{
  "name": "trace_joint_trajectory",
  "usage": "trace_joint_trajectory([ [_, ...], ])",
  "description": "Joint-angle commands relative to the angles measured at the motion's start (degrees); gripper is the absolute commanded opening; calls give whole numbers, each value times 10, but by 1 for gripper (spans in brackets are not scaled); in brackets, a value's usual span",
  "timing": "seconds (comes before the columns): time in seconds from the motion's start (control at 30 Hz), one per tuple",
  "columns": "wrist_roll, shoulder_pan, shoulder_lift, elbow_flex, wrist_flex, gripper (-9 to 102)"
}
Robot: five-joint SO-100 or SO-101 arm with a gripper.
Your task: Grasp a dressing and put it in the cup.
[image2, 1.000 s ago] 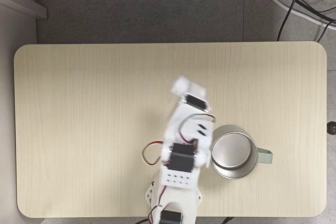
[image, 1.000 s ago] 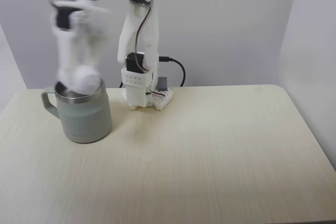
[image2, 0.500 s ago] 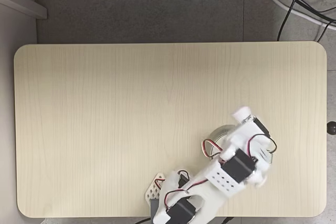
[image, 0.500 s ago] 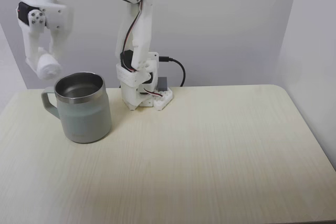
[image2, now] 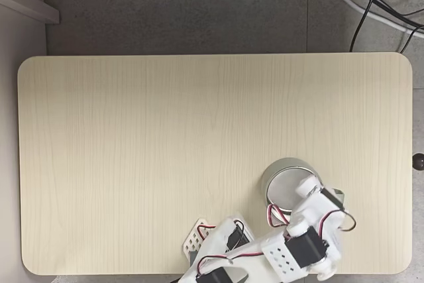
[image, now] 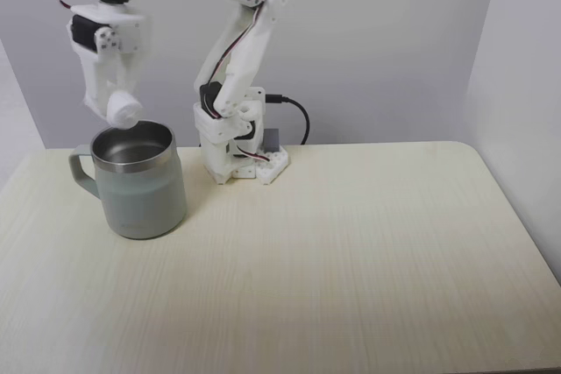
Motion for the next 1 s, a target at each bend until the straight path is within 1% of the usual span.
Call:
trace_joint_trajectory([
  [0.0,-5,5,-9,-5,0,0],
  [0.17,-5,4,-6,-10,-4,0],
  [0.2,-3,5,-10,-10,-5,3],
  [0.3,18,13,-32,-14,-12,17],
  [0.4,31,16,-63,-25,-25,24],
  [0.67,32,15,-75,-32,-30,26],
  [0.97,12,22,-82,-73,-57,26],
])
